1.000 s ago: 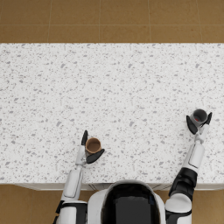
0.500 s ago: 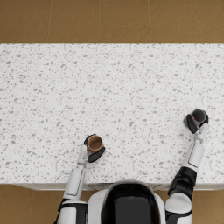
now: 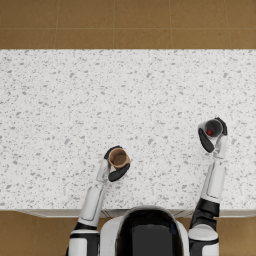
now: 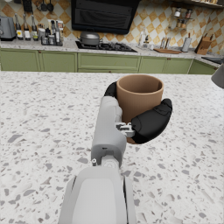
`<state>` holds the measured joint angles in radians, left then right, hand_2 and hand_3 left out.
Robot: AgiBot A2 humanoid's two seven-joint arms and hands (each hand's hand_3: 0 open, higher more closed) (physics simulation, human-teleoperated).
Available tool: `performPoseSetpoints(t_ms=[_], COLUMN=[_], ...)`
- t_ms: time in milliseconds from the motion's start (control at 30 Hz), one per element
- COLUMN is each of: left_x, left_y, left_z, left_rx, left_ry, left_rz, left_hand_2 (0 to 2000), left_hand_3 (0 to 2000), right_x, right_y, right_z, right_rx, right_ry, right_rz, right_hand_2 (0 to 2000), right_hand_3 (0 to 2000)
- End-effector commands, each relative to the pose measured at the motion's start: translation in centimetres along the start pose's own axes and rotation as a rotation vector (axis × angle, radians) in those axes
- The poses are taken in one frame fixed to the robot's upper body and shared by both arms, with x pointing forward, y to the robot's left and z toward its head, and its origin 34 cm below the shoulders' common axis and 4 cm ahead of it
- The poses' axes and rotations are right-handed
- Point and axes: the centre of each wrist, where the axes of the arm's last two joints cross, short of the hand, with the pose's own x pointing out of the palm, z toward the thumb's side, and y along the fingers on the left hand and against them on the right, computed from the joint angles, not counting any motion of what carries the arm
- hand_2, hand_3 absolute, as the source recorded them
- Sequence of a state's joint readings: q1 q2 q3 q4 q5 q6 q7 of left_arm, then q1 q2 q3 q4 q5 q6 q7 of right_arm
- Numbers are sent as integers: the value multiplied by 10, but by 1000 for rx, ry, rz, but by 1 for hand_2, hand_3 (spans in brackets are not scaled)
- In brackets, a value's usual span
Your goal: Pick up two cups and pour the berry on the right into the cup on the left
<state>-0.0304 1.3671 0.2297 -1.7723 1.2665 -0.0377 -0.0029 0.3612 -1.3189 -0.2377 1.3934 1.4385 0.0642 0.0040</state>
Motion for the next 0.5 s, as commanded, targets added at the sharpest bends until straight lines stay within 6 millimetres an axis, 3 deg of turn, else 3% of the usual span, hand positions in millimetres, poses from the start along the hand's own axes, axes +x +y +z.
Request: performPoseSetpoints(t_ms=[33,167,400,500], left_x=[12,28,41,52], left_y=[23,42,62,68], left_z=[11,19,15,16], left_rx=[65,108,107,115], left_ry=[-28,33,205,223], left_rz=[-28,-56,-79,-108], left_hand_2=[2000,2000,2000,2000], left_hand_3=[1280,1280,1280,1280], right_x=[26,45,65,77], right_y=[8,14,29,34], right_z=[46,60,88,90], right_rx=[-178,-242,-373,-398], right_ry=[15,77,287,375], right_rz=[98,166,209,238], right_hand_2=[2000,2000,2000,2000], right_hand_3=[1280,1280,1280,1280])
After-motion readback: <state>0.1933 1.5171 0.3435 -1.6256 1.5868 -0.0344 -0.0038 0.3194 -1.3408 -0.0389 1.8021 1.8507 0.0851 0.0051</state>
